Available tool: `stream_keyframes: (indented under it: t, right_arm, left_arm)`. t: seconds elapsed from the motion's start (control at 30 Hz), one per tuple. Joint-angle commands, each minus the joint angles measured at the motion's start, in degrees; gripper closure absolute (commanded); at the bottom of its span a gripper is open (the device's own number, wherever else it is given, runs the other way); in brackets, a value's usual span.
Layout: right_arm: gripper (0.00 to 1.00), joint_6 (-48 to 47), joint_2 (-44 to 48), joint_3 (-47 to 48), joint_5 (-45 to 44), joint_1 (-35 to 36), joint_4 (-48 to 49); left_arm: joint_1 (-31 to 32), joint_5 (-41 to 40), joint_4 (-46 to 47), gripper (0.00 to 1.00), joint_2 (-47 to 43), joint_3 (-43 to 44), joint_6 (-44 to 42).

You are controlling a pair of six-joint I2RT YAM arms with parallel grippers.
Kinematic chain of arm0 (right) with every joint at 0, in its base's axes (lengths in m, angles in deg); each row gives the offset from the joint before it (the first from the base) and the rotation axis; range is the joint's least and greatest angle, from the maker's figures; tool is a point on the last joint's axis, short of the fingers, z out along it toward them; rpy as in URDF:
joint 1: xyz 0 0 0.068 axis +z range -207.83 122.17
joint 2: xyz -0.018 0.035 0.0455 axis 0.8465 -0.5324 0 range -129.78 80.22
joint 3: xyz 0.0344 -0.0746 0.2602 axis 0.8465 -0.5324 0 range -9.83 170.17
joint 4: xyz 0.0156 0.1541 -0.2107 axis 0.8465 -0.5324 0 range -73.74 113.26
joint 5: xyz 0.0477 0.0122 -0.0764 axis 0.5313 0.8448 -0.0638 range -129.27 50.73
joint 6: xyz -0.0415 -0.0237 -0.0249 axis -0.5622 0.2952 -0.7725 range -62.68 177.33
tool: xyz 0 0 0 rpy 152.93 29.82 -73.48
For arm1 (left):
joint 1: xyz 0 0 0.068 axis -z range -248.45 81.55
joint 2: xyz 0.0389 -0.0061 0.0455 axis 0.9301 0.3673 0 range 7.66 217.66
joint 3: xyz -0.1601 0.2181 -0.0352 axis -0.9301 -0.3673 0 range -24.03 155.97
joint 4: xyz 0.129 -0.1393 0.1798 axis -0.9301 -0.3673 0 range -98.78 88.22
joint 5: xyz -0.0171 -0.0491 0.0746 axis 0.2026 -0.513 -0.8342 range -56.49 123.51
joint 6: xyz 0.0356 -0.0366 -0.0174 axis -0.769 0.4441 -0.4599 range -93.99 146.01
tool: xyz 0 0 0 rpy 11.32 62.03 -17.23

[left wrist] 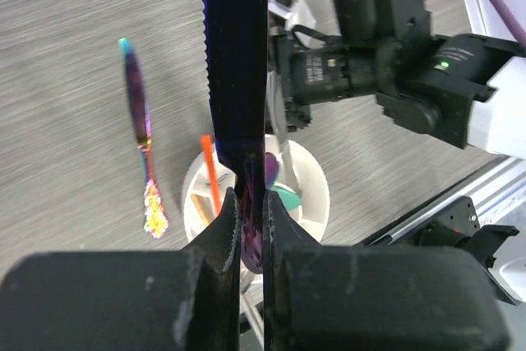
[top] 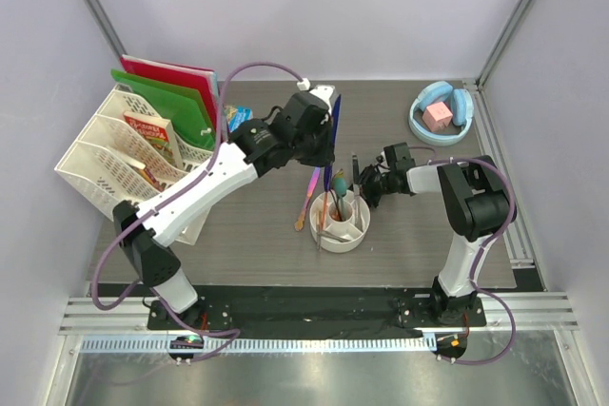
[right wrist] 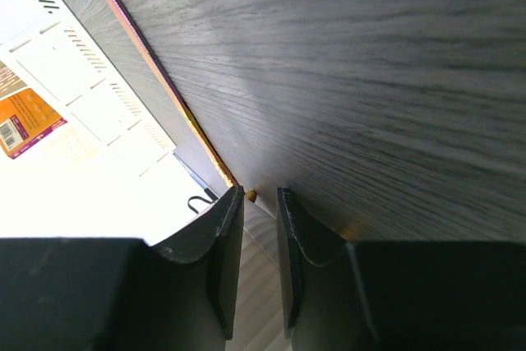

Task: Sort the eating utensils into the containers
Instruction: Place the knife in the storage box.

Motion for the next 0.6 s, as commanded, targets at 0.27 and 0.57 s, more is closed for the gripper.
stream_keyframes:
  t: [0.27,0.57]
  right_arm:
    - [0.71,-0.5,-3.5,1.5,-3.6,0.6,-6.0]
    - [0.71,-1.9,-4.0,2.9,-2.7,-0.7,-7.8]
  left_arm:
    - [3.3,1.1,2.9,1.0,4.9,11.2,-2.7]
    - [6.0,3.9,3.1,1.0,9.1,14.6,-2.5]
